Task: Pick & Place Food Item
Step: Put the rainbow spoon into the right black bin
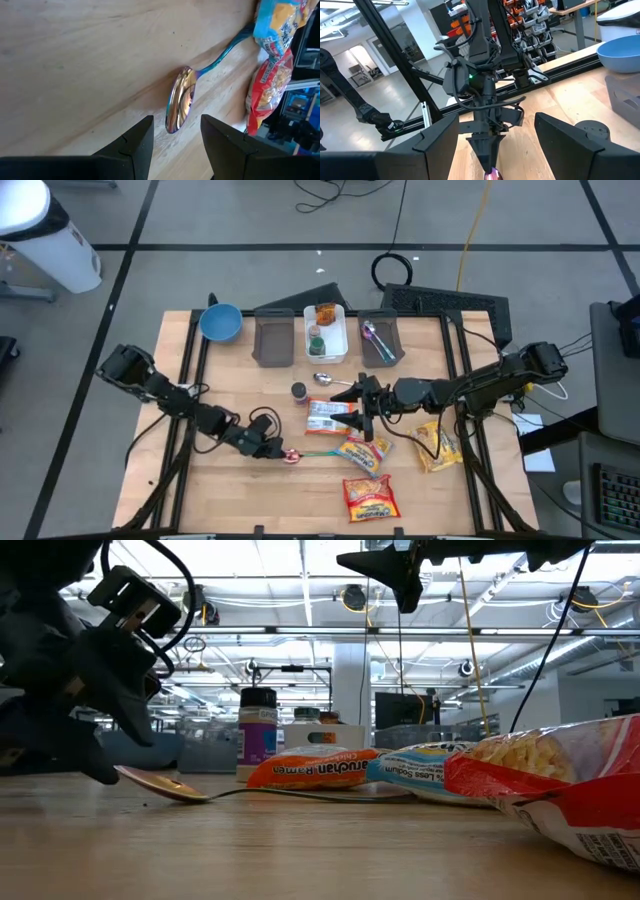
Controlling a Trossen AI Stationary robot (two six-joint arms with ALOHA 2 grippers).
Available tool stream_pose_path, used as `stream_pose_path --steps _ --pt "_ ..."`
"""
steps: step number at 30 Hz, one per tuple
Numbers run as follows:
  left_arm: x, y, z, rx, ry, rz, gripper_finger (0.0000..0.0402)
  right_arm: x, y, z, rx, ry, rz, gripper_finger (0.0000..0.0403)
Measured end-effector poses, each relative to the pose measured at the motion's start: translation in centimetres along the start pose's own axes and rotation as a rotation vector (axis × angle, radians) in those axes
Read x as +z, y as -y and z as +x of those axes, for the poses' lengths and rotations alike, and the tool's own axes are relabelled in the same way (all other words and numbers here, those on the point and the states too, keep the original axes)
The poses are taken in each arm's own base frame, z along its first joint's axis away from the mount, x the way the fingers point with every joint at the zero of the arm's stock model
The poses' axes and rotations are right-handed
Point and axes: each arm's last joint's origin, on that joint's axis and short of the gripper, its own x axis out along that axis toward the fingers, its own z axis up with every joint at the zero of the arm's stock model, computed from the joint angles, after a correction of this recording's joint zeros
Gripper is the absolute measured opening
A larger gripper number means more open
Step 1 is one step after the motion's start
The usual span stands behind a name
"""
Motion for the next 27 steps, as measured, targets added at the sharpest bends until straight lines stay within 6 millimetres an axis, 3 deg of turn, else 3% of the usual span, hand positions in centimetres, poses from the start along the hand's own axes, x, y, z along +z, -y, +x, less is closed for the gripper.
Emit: stream_pose_path --steps 27 --pt "0.2 -0.49 -0.01 0.053 0.0 -0.011 0.017 0.0 0.0 0.0 -0.001 0.001 -0.003 0.0254"
